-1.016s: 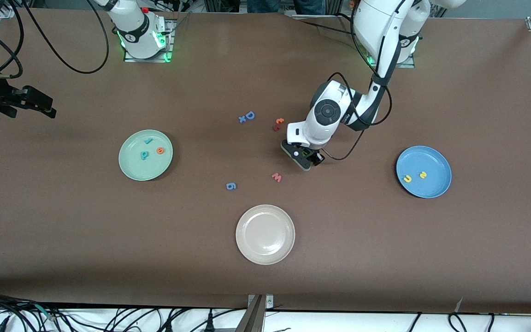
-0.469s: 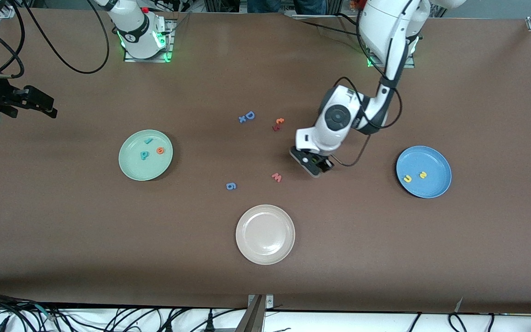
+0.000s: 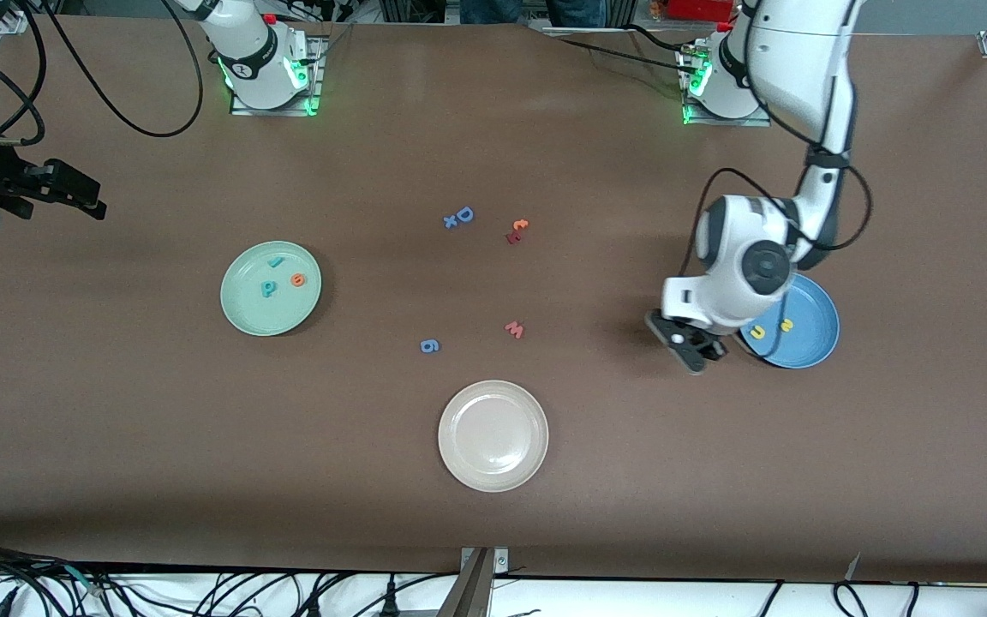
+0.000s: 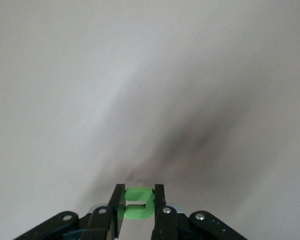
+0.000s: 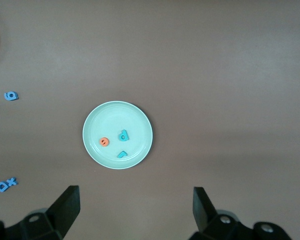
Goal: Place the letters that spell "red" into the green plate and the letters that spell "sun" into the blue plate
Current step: 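Carry the green n to the blue plate and release it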
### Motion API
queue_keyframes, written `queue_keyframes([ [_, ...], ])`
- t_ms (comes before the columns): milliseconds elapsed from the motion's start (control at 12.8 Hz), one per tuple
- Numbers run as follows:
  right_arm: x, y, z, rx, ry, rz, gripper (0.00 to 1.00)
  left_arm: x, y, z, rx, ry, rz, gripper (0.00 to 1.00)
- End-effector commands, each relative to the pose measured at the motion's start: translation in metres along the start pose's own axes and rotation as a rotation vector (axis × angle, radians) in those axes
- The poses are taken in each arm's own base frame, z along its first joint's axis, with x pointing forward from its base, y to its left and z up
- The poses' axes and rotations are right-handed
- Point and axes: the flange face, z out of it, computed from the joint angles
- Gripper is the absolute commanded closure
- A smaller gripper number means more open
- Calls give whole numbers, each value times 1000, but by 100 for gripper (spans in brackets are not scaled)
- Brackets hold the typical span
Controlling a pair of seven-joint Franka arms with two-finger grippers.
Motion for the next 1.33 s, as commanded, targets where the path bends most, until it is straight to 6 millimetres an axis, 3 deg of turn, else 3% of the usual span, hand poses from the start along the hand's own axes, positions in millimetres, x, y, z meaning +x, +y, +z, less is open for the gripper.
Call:
queue_keyframes([
  [0, 1, -1, -4, 6, 1, 10, 0, -35, -31, -23, -38, 0, 5, 93],
  [469, 1, 0, -5, 6, 3, 12, 0, -115, -72, -2, -110, -64, 2, 85],
  [547, 1, 0, -5, 6, 3, 12, 0, -128, -76, 3, -119, -70, -19, 69],
  [625, 2, -1, -5, 6, 5, 10, 0, -130, -77, 4, -121, -72, -23, 18],
  [703, 2, 0, -5, 6, 5, 12, 0, -133, -80, 2, -119, -68, -33, 0],
  [781, 1, 0, -5, 6, 3, 12, 0, -132, -82, -3, -113, -60, -33, 0],
  [1016, 1, -1, -5, 6, 3, 10, 0, -123, -86, -52, -74, 24, -36, 0],
  [1250, 1, 0, -5, 6, 3, 12, 0, -138, -93, -136, -71, 145, -73, 0],
])
